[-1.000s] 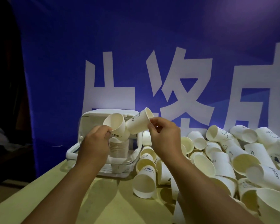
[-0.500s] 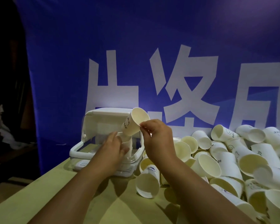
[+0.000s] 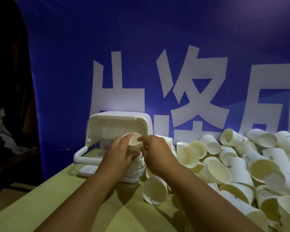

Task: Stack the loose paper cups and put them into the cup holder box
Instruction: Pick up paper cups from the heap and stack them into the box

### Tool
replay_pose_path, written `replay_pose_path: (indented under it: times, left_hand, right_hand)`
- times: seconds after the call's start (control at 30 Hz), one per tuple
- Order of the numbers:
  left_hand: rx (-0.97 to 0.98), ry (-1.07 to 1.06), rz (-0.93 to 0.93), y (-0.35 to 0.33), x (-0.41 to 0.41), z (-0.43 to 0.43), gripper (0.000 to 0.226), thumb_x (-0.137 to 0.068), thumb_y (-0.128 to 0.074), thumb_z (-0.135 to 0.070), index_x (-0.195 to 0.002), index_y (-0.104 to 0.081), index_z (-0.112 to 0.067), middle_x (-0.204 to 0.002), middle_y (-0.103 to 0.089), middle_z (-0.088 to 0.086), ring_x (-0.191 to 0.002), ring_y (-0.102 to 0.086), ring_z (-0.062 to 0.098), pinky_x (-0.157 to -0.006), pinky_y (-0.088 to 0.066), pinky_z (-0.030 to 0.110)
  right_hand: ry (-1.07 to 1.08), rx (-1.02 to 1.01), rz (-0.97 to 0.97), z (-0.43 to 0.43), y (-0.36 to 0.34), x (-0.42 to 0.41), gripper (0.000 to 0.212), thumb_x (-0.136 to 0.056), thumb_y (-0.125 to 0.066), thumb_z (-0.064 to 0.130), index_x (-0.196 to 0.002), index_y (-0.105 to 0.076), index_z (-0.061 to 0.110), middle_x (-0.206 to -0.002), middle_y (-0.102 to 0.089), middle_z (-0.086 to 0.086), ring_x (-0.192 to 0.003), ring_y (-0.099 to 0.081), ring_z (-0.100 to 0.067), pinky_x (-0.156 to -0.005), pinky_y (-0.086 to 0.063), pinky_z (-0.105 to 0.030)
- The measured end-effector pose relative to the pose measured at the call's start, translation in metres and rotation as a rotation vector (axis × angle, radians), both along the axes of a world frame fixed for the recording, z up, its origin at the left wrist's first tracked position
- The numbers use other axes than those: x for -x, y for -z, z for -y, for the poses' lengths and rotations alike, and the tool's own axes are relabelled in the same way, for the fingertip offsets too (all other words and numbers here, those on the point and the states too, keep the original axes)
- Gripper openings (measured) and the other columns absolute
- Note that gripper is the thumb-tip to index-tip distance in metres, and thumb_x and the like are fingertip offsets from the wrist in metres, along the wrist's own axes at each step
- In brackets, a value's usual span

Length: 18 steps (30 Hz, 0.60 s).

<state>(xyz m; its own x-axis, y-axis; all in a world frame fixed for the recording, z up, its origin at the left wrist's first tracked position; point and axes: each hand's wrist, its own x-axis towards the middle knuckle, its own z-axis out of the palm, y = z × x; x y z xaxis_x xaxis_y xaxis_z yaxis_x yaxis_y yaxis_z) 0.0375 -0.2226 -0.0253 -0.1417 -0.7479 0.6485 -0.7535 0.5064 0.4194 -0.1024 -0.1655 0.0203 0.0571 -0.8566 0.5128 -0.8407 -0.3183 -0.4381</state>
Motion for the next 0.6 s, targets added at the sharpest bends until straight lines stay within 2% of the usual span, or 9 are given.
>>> replay_pose_path:
  times: [0.07,0.13,0.23,0.3,0.47,0.53,0.6]
  left_hand:
    - [-0.041,-0.062,0.029,0.001,0.002,0.003,0.063,-0.097,-0.059,-0.043,-0.153,-0.034,-0.029,-0.157,-0.033,-0.001,-0.138,-0.042,0.019,-0.105,-0.047,0.033]
    - [-0.068,-0.071,0.025,0.002,0.003,0.005,0.060,-0.100,-0.052,-0.045,-0.153,-0.032,-0.026,-0.159,-0.028,-0.002,-0.139,-0.040,0.019,-0.103,-0.047,0.030]
    - [-0.119,-0.051,0.008,0.001,0.005,0.005,0.067,-0.097,-0.039,-0.056,-0.156,-0.025,-0.027,-0.159,-0.032,-0.002,-0.140,-0.040,0.019,-0.106,-0.047,0.037]
    - [-0.134,-0.038,0.021,0.003,0.003,0.007,0.067,-0.098,-0.037,-0.054,-0.157,-0.020,-0.030,-0.162,-0.027,-0.003,-0.144,-0.036,0.021,-0.109,-0.047,0.041]
    - [-0.152,-0.064,0.145,0.004,-0.004,0.006,0.060,-0.106,-0.042,-0.039,-0.158,-0.012,-0.036,-0.169,-0.007,-0.005,-0.152,-0.023,0.025,-0.115,-0.041,0.047]
    - [-0.146,-0.090,0.158,0.002,-0.005,0.003,0.059,-0.106,-0.042,-0.042,-0.158,-0.016,-0.035,-0.169,-0.009,-0.004,-0.152,-0.020,0.024,-0.117,-0.037,0.047]
    - [-0.048,-0.146,0.220,0.000,-0.004,0.000,0.057,-0.103,-0.047,-0.045,-0.154,-0.026,-0.033,-0.165,-0.021,-0.002,-0.148,-0.024,0.023,-0.118,-0.031,0.047]
  right_hand:
    - [-0.022,-0.067,-0.076,0.001,0.005,0.002,0.049,-0.090,-0.067,0.004,-0.134,-0.060,0.024,-0.127,-0.065,-0.002,-0.110,-0.064,-0.020,-0.101,-0.050,-0.034]
    - [-0.050,-0.110,-0.125,0.001,0.008,0.005,0.057,-0.091,-0.064,0.001,-0.141,-0.053,0.026,-0.133,-0.061,-0.003,-0.116,-0.061,-0.022,-0.102,-0.048,-0.035]
    - [-0.075,-0.136,-0.180,0.002,0.009,0.008,0.059,-0.094,-0.061,0.005,-0.147,-0.044,0.027,-0.141,-0.055,-0.003,-0.123,-0.056,-0.024,-0.106,-0.044,-0.036]
    - [-0.067,-0.134,-0.150,0.003,0.007,0.009,0.055,-0.096,-0.062,0.010,-0.146,-0.045,0.028,-0.141,-0.056,0.000,-0.123,-0.057,-0.023,-0.104,-0.044,-0.036]
    - [0.121,-0.053,-0.028,0.009,-0.011,0.034,0.032,-0.090,-0.070,0.017,-0.120,-0.070,0.025,-0.114,-0.071,0.002,-0.093,-0.066,-0.016,-0.089,-0.056,-0.033]
    - [0.236,-0.037,-0.006,0.009,-0.019,0.051,0.022,-0.087,-0.073,0.019,-0.109,-0.073,0.023,-0.102,-0.072,0.002,-0.084,-0.066,-0.014,-0.084,-0.057,-0.031]
    - [0.352,-0.038,-0.005,0.006,-0.025,0.070,0.016,-0.085,-0.075,0.022,-0.100,-0.072,0.020,-0.090,-0.069,0.001,-0.076,-0.064,-0.014,-0.078,-0.058,-0.030]
